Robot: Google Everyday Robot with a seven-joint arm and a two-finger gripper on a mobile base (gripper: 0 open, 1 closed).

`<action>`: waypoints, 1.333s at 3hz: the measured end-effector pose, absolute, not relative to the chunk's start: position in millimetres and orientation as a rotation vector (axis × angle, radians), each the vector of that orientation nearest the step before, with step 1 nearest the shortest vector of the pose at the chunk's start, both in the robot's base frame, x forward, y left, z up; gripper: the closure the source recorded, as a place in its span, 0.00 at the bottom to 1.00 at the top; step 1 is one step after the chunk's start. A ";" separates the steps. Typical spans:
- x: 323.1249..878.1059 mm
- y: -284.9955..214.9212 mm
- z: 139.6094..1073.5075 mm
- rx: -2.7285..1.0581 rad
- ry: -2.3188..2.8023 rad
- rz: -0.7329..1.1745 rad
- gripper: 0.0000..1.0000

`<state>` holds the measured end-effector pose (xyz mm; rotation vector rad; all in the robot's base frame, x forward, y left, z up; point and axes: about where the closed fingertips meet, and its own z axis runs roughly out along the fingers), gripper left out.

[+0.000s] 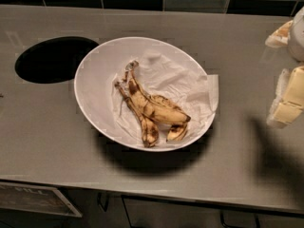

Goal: Pick banana from white bowl

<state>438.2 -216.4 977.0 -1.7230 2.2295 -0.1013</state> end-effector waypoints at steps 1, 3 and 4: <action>437.6 -214.8 978.8 -1.725 2.223 -0.109 0.00; 434.4 -189.9 981.8 -1.783 2.170 -0.097 0.00; 436.7 -178.8 983.3 -1.798 2.137 -0.095 0.00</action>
Offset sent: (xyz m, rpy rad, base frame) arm -0.0094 0.0565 0.0025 0.0003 0.0123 0.1317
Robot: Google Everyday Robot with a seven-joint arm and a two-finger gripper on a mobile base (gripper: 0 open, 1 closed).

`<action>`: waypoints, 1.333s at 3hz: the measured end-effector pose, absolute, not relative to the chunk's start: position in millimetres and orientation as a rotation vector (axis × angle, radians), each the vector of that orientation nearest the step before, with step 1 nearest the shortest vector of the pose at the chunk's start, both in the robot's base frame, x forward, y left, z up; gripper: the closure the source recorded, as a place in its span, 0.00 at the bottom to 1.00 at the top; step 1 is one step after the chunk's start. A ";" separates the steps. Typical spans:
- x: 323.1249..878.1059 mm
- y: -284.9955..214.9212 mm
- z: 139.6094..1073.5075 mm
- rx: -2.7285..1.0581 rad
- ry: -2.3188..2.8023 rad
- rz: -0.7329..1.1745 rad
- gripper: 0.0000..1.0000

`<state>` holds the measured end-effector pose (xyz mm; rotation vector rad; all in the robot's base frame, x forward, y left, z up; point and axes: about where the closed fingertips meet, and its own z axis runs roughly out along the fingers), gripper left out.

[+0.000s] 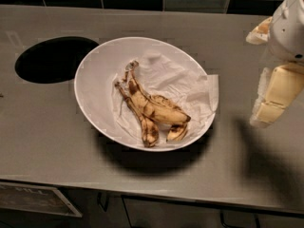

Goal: Pick banana from white bowl

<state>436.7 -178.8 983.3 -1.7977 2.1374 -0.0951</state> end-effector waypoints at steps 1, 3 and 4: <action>444.3 -141.9 986.3 -1.852 2.048 -0.090 0.00; 451.6 -86.5 969.3 -1.870 1.982 0.049 0.00; 452.7 -74.8 965.1 -1.857 1.982 0.050 0.00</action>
Offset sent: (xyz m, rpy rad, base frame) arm 0.0264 0.1055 -0.0107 0.0980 -0.0066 0.1642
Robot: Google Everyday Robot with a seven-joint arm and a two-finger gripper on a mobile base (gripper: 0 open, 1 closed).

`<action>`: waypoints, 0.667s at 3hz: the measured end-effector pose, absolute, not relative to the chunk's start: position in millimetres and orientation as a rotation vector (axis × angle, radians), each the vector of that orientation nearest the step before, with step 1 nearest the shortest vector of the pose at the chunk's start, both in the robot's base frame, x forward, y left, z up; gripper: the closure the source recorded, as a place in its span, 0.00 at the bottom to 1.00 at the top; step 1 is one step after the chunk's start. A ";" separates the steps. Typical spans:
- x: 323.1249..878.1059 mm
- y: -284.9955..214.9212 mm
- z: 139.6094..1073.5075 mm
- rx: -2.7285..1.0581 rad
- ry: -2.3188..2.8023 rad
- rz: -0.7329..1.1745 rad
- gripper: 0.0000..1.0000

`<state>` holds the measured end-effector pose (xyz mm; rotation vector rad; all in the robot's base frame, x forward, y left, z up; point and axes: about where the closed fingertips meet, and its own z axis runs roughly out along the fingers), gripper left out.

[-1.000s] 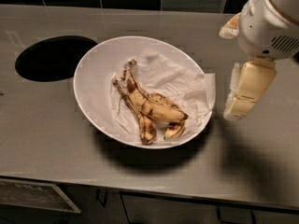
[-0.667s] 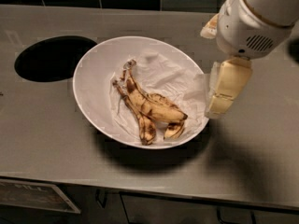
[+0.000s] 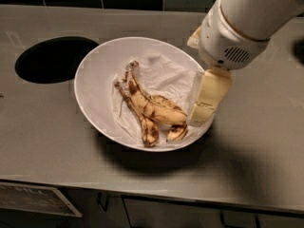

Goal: Pick banana from white bowl

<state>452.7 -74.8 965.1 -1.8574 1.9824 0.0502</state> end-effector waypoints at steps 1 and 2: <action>453.7 -55.1 958.8 -1.835 1.978 0.068 0.00; 471.4 -20.8 935.7 -1.844 1.963 0.146 0.00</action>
Offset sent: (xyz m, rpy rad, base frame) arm 0.0146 0.0633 -0.0282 0.0740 0.0152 0.0093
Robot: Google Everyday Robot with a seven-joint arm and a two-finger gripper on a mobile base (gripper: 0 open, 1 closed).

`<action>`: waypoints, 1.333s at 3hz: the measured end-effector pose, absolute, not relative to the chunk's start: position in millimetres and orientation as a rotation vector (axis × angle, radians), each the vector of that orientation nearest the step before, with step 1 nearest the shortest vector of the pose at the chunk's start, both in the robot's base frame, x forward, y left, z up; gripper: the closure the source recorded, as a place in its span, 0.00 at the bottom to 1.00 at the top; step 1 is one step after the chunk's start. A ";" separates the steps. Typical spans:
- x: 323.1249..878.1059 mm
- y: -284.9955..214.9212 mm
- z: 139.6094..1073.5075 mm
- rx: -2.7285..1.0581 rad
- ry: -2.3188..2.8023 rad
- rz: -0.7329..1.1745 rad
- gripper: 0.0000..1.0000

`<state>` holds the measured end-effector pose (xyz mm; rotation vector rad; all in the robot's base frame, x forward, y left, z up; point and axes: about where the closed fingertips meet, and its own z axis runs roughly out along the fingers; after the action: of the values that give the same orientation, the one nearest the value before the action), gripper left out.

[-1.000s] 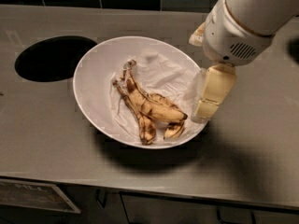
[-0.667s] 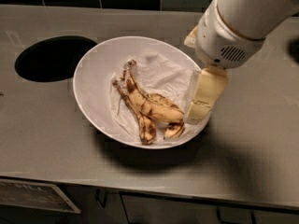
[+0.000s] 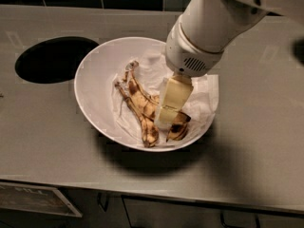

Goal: Pick banana from white bowl

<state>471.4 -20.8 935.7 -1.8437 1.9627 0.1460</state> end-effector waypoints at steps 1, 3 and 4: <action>471.4 -20.8 935.7 -1.844 1.963 0.146 0.00; 475.8 -7.4 922.9 -1.763 2.050 0.249 0.00; 479.3 -3.8 914.9 -1.712 2.137 0.273 0.00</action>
Offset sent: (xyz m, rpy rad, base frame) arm 0.0048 0.0132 -0.0140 0.0425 0.0690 -0.0252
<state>479.3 -3.8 914.9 -1.7124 2.1365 0.2726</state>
